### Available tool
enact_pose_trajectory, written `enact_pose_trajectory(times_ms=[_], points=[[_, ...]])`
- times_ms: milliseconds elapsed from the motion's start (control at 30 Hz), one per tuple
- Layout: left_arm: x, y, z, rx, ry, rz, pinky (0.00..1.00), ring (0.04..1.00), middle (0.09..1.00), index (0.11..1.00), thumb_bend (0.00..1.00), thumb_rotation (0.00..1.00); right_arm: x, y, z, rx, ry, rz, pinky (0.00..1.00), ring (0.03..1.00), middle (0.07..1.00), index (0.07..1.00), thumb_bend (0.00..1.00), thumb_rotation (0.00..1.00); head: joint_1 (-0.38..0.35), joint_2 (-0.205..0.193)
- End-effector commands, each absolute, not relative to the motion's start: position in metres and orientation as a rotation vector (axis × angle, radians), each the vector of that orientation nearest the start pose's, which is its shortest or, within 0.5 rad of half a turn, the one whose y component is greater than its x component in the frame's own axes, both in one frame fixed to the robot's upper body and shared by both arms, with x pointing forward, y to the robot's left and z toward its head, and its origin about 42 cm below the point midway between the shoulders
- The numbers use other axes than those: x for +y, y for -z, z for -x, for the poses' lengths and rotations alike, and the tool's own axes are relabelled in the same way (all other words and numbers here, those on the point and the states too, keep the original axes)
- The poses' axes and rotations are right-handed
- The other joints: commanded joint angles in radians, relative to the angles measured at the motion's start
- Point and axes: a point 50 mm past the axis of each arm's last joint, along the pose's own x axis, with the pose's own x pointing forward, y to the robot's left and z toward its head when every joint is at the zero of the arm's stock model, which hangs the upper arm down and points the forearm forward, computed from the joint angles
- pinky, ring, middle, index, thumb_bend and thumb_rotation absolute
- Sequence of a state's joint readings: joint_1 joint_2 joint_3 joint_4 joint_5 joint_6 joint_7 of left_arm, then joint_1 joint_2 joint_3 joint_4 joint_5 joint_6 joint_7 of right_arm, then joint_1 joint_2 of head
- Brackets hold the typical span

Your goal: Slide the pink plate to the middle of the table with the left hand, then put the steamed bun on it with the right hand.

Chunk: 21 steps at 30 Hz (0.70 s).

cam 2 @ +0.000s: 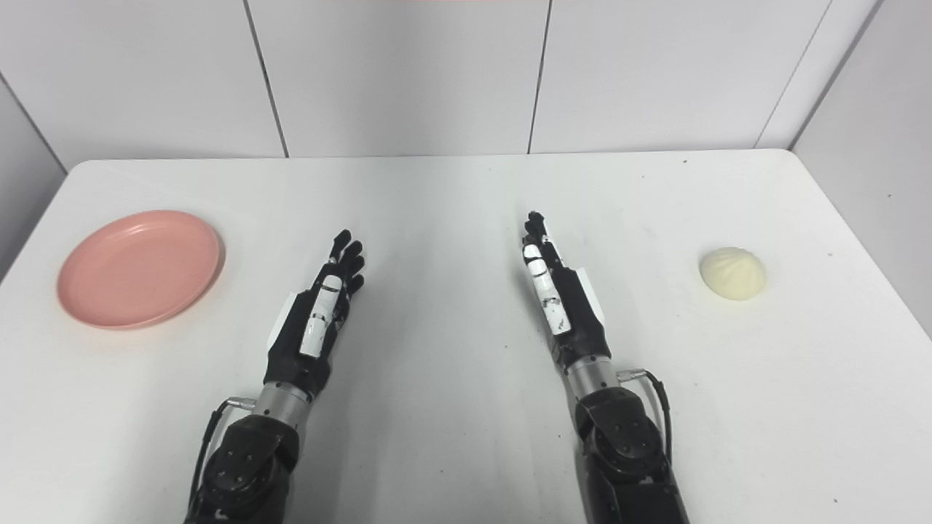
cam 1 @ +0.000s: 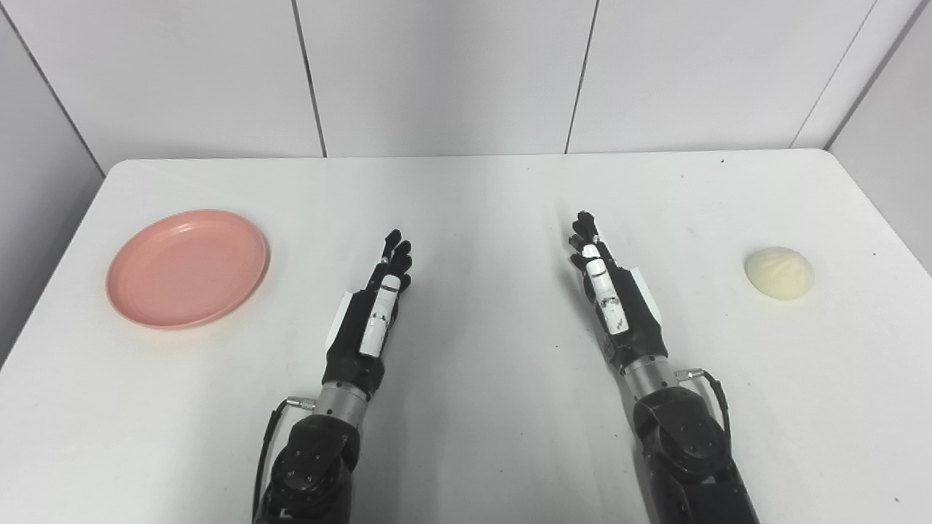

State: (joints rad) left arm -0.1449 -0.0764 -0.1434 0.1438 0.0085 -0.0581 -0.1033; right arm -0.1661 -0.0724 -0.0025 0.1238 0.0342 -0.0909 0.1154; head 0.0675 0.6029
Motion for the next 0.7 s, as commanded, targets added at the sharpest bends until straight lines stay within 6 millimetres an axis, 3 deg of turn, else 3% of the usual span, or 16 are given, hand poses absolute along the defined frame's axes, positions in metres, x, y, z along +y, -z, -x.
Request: enact_pose_trajectory(times_ms=[0, 400, 567, 667], points=[[0.1385, -0.0647, -0.2998, 0.074, 0.269, 0.028, 1.0, 0.996, 1.0, 1.0, 0.35, 1.0, -0.2202, -0.0821, -0.3171, -0.025, -0.134, 0.024, 1.0, 1.0, 1.0, 1.0, 0.21, 1.0, 0.0, -0.001], [0.138, -0.0643, -0.3001, 0.07, 0.268, 0.026, 0.99, 0.993, 1.0, 1.0, 0.34, 1.0, -0.2205, -0.0824, -0.3174, -0.03, -0.137, 0.025, 1.0, 1.0, 1.0, 1.0, 0.22, 1.0, 0.003, -0.001], [0.1345, -0.0631, -0.3006, 0.066, 0.273, 0.026, 1.0, 0.998, 1.0, 1.0, 0.34, 1.0, -0.2243, -0.0803, -0.3184, -0.03, -0.124, 0.019, 1.0, 1.0, 1.0, 1.0, 0.21, 1.0, 0.068, -0.009], [0.1287, -0.0615, -0.3023, 0.061, 0.284, 0.017, 1.0, 1.0, 1.0, 1.0, 0.34, 1.0, -0.2296, -0.0816, -0.3189, -0.033, -0.126, 0.015, 1.0, 1.0, 1.0, 1.0, 0.19, 1.0, 0.156, -0.02]])
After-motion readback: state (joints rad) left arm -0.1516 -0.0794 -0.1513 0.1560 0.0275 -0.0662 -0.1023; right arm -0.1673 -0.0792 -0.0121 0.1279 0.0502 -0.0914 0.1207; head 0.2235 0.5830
